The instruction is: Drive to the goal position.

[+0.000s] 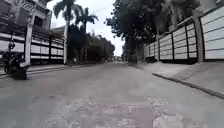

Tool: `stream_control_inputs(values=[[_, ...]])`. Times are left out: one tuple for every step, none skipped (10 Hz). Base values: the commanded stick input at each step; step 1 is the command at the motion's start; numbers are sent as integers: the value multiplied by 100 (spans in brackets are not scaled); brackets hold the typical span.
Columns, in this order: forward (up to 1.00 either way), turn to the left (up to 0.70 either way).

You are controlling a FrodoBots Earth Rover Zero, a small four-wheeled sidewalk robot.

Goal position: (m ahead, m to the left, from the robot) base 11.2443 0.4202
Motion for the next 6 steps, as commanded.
stream_control_inputs(values=[[100,-10],[100,-20],[100,-18],[100,0],[100,0],[100,0]])
